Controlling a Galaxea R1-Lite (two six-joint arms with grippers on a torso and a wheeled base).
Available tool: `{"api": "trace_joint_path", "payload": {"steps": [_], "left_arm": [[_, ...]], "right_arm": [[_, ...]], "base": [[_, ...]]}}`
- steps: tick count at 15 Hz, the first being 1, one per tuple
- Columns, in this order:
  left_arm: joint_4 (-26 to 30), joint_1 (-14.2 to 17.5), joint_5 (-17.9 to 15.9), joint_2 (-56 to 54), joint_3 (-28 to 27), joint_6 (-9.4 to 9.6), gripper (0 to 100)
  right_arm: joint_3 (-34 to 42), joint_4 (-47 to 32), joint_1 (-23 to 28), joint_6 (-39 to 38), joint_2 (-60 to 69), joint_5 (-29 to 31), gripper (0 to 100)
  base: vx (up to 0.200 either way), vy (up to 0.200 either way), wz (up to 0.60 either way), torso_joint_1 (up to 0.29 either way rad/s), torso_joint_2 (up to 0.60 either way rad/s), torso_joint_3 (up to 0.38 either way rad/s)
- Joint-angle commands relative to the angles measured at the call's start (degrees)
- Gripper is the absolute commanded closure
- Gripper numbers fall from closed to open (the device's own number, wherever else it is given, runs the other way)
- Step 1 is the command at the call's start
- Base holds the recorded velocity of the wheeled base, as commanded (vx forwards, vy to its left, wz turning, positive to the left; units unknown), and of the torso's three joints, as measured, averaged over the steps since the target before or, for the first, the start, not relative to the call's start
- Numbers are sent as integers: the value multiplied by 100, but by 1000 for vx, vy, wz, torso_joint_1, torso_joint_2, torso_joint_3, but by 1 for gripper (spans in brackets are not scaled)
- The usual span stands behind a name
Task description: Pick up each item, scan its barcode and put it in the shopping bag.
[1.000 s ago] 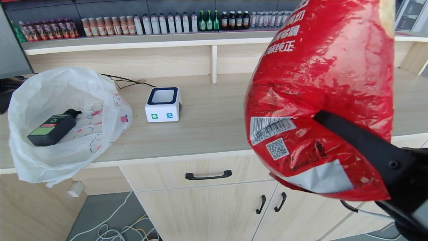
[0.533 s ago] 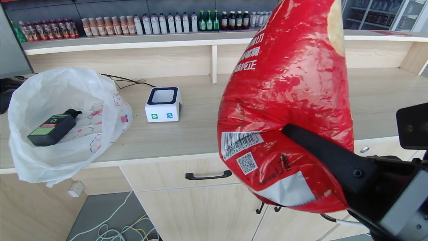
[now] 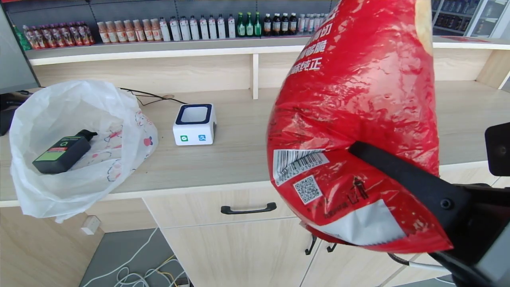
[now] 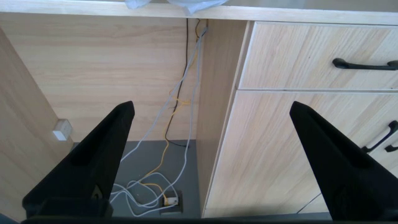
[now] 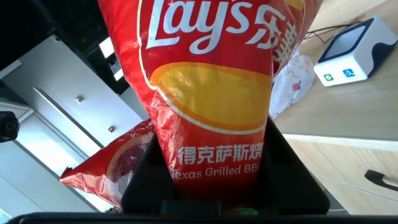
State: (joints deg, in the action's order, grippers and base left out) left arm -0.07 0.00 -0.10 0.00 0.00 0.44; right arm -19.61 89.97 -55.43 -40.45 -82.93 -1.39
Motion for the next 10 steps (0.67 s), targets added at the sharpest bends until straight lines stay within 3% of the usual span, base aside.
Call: {"api": "trace_joint_path", "payload": {"steps": [1,10], "left_arm": [[-1,0,1,0,0,0,0],[-1,0,1,0,0,0,0]], "right_arm": [[142,3,-3,2,155,-2,100],[362,3,-3,-7,480,-10,100]], "base": [[0,0,0,0,0,0],[0,0,0,0,0,0]]}}
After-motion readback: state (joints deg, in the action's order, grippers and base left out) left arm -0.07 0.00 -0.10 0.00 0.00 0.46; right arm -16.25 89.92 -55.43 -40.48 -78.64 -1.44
